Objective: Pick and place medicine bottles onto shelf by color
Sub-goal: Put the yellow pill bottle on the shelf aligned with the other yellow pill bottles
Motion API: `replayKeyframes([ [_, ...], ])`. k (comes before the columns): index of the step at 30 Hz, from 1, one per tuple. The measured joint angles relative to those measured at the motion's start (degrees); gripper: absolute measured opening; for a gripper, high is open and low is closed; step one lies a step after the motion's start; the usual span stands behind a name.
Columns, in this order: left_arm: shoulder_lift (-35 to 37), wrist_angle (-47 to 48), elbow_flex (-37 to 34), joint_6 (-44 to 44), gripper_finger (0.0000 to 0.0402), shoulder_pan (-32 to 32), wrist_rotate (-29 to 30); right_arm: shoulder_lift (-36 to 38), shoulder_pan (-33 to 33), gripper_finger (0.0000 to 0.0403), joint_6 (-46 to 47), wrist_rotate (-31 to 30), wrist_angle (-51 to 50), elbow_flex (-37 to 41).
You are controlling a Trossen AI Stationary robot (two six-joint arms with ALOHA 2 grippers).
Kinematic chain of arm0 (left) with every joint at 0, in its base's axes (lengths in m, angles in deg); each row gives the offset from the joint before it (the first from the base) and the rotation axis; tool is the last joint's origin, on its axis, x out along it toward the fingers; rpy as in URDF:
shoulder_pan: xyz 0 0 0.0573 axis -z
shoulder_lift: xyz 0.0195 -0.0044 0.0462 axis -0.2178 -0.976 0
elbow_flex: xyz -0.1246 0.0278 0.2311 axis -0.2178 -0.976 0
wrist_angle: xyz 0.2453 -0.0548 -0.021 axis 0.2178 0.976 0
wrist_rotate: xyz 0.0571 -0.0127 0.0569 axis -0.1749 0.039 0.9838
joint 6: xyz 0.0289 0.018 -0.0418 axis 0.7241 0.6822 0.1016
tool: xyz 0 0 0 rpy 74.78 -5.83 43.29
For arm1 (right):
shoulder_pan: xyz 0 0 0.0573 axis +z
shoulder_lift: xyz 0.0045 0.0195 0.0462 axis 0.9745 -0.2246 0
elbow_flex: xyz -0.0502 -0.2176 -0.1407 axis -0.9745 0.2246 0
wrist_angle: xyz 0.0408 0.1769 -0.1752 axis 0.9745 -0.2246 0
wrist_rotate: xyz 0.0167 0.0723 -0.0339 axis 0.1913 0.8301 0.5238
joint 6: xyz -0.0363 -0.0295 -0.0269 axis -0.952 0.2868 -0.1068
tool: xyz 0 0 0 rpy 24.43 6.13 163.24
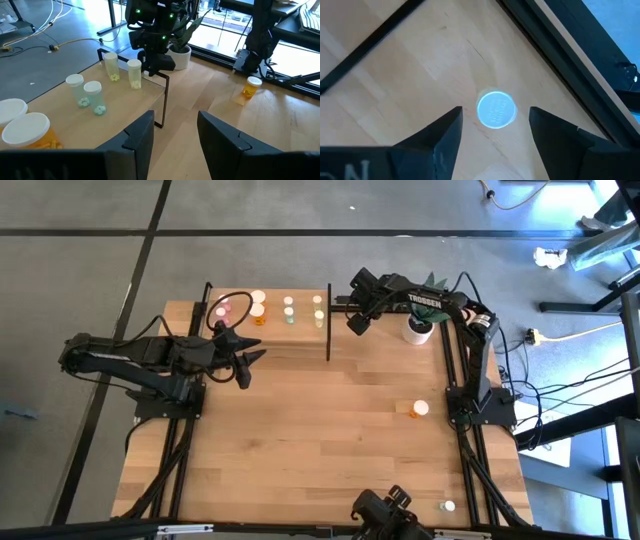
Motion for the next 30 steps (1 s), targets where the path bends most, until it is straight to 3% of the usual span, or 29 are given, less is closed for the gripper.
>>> replayKeyframes([
  [12,0.0,0.0,0.0,0.0,0.0144,0.0,0.0,-1.9,-0.4,0.0225,0.0,2.3,0.4,0.0],
  [24,0.0,0.0,0.0,-0.3,0.0144,0.0,0.0,-1.9,-0.4,0.0121,0.0,-0.4,1.2,0.0],
  [30,0.0,0.0,0.0,-0.3,0.0144,0.0,0.0,-1.9,-0.4,0.0113,0.0,-0.4,1.5,0.0],
])
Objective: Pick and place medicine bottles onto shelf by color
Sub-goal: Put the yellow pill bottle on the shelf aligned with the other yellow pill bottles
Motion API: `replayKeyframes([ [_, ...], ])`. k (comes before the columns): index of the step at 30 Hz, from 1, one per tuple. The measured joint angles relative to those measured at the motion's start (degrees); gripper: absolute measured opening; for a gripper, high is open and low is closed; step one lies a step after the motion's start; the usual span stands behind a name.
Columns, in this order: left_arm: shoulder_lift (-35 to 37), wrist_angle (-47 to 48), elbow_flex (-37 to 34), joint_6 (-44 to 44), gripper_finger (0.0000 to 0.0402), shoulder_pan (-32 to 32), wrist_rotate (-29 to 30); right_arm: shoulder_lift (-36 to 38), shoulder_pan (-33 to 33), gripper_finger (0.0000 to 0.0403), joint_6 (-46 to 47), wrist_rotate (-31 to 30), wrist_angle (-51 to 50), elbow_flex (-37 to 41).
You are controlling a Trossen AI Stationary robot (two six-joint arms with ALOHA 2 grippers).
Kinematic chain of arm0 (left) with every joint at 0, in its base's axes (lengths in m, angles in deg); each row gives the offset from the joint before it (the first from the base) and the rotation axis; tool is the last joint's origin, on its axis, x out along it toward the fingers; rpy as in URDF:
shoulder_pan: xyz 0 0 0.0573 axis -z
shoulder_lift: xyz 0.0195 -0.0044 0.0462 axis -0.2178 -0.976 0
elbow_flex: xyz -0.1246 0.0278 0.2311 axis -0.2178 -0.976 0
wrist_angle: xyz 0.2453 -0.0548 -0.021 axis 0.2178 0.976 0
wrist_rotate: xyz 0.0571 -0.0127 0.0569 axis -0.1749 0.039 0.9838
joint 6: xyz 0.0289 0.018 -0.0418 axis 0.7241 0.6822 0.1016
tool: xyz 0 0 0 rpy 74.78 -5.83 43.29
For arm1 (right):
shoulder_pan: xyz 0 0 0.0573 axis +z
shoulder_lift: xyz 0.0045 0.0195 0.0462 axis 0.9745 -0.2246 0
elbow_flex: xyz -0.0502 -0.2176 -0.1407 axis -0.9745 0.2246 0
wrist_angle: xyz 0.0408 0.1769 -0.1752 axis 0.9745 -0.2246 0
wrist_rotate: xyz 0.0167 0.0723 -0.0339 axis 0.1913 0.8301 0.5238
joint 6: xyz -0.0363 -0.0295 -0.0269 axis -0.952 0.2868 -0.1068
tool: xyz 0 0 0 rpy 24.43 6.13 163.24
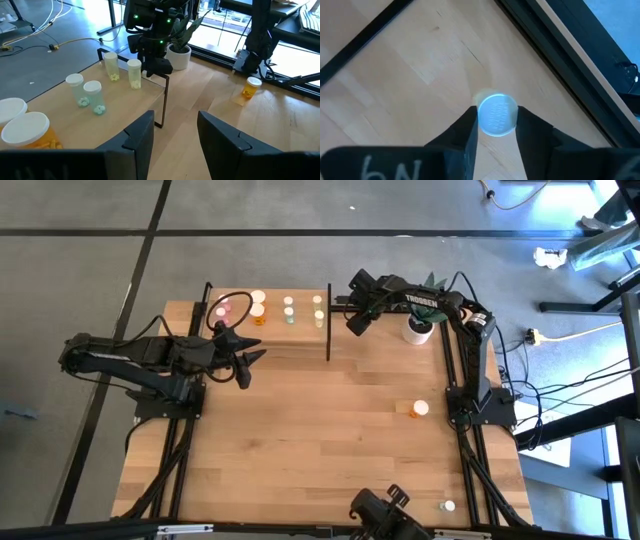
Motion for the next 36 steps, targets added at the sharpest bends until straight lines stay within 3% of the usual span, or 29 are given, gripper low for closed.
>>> replayKeyframes([
  [14,0.0,0.0,0.0,0.0,0.0144,0.0,0.0,0.5,3.6,0.0121,0.3,0.0,-8.4,-1.4],
  [36,0.0,0.0,0.0,0.7,0.0144,0.1,-0.7,0.6,15.5,0.0123,7.2,-0.1,-30.0,-19.3],
])
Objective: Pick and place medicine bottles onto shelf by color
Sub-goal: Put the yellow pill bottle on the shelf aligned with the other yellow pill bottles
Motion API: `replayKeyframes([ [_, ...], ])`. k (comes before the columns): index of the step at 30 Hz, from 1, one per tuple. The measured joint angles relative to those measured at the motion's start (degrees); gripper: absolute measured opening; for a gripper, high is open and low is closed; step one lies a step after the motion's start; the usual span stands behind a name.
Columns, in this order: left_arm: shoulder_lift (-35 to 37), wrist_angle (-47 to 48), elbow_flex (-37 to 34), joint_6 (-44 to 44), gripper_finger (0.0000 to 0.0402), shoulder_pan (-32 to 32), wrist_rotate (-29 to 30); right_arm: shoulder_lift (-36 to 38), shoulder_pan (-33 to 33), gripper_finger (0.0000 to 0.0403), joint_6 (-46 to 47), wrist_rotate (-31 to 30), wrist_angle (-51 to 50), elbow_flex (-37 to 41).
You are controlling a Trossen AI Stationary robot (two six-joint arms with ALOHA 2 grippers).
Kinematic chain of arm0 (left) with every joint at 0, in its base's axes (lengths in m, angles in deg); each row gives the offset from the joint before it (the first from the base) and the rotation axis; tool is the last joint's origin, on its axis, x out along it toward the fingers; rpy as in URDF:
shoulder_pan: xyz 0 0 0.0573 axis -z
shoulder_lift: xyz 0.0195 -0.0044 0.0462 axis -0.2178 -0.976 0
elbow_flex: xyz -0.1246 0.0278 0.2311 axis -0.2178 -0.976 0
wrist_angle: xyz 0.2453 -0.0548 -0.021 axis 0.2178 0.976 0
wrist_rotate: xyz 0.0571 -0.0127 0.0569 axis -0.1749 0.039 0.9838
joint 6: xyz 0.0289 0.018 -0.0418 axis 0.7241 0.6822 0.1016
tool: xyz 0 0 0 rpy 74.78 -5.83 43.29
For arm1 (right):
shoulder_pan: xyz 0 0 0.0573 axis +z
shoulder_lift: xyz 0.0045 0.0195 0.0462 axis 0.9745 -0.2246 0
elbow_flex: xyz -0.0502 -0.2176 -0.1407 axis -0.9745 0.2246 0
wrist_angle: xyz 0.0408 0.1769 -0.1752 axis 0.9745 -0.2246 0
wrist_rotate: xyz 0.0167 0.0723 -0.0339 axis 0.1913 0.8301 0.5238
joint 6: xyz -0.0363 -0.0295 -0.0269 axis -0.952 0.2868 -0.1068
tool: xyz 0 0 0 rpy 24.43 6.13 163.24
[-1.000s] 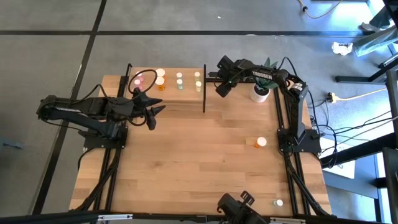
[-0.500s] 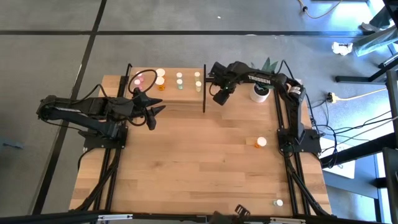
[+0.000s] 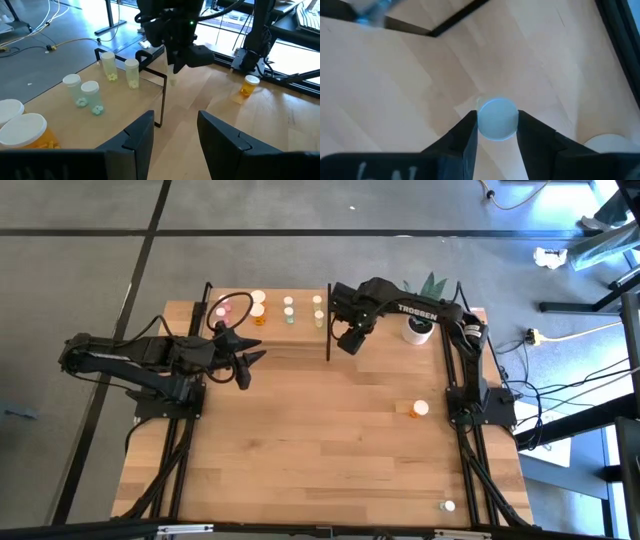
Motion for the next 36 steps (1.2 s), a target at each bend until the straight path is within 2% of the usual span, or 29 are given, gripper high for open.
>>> replayKeyframes([
  [12,0.0,0.0,0.0,1.3,0.0143,0.0,0.0,0.0,2.3,0.0124,0.8,-0.1,-6.7,-5.9],
  [20,0.0,0.0,0.0,1.3,0.0143,0.0,0.0,0.0,4.2,0.0124,0.6,-5.7,-12.3,-16.3],
  [28,0.0,0.0,0.0,1.3,0.0143,0.0,0.0,0.0,8.3,0.0124,-3.8,-5.9,-12.4,-27.0],
  [36,0.0,0.0,0.0,1.3,0.0143,0.0,0.0,-0.3,12.0,0.0124,-11.8,-6.0,-5.5,-28.0],
])
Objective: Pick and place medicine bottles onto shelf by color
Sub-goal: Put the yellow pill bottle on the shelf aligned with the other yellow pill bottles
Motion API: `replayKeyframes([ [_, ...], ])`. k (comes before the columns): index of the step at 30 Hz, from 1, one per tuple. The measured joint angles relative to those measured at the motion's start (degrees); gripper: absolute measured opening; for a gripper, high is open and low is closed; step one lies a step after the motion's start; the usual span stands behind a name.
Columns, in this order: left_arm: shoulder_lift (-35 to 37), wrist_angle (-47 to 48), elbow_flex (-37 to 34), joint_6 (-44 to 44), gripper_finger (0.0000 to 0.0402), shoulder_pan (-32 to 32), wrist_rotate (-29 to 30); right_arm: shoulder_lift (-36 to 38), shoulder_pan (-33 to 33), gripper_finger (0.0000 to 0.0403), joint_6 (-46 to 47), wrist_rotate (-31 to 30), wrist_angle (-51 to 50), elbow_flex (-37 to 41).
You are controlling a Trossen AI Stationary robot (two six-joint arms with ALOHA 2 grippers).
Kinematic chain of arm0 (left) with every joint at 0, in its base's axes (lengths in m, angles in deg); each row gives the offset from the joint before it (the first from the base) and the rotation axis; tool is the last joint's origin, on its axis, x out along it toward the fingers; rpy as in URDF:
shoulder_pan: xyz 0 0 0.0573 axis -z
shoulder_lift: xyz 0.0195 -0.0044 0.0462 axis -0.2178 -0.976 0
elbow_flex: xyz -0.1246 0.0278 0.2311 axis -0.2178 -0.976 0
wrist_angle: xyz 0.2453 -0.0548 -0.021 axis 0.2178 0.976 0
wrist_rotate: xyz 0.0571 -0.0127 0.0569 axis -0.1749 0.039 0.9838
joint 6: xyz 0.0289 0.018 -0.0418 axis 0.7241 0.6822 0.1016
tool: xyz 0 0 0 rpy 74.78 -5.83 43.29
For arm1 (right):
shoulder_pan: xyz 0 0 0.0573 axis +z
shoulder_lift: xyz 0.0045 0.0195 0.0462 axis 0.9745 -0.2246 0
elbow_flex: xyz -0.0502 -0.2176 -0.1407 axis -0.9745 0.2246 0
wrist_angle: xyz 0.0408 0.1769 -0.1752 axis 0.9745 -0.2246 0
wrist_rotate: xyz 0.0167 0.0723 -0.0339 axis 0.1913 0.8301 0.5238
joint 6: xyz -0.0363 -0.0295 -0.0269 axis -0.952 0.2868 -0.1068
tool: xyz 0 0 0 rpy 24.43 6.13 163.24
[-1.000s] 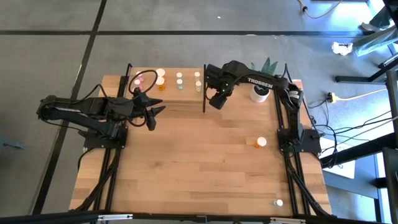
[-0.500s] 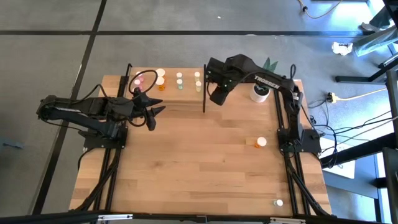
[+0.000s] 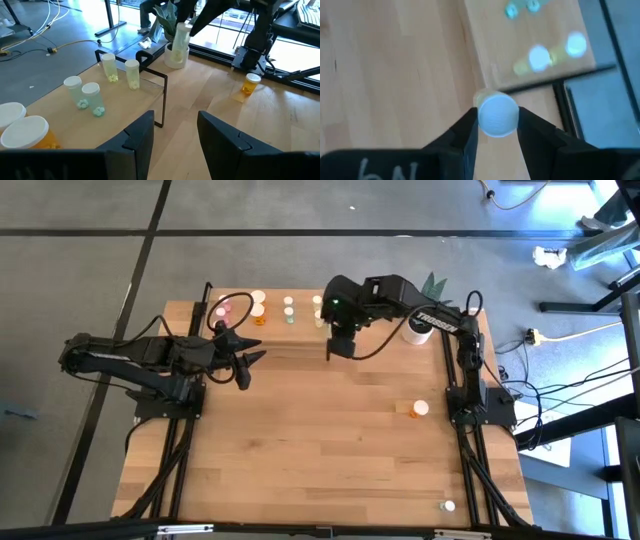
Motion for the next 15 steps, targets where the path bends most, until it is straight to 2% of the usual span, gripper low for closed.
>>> replayKeyframes([
  [8,0.0,0.0,0.0,0.0,0.0143,0.0,0.0,-1.6,-0.7,0.0124,-4.3,0.0,6.2,0.0],
  [15,0.0,0.0,0.0,0.0,0.0143,0.0,0.0,-5.1,-2.1,0.0124,-5.9,1.3,5.7,0.1],
])
